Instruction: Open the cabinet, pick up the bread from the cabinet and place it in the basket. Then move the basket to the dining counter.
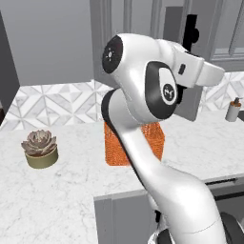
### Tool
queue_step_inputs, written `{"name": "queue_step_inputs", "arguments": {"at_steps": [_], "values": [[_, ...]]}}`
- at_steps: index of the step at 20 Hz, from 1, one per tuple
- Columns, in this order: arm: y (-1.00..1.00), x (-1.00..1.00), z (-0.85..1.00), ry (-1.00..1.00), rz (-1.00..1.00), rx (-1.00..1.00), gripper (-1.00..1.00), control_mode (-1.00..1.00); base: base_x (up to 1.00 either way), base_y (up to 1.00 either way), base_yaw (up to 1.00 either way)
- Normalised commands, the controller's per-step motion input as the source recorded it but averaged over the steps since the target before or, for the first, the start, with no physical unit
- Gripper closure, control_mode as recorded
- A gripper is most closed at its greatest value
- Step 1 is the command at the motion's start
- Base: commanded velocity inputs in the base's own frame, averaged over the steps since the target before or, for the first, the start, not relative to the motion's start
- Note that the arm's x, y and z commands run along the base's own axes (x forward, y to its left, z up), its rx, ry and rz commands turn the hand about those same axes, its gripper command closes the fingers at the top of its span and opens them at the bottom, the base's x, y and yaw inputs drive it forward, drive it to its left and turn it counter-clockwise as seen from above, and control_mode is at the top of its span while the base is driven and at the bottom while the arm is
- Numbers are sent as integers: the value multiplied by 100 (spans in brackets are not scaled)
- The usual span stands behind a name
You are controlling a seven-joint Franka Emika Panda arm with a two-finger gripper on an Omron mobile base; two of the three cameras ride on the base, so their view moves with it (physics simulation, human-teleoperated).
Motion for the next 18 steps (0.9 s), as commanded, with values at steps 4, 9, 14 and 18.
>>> {"name": "queue_step_inputs", "arguments": {"at_steps": [4,9,14,18], "values": [[38,-31,-6,2,-15,0,-100,-100,0,0,0],[7,-22,-5,-3,1,1,-100,-100,0,0,0],[3,-76,-17,-4,17,4,-100,-100,0,0,0],[-5,6,-2,8,27,18,-100,-100,0,0,0]]}}
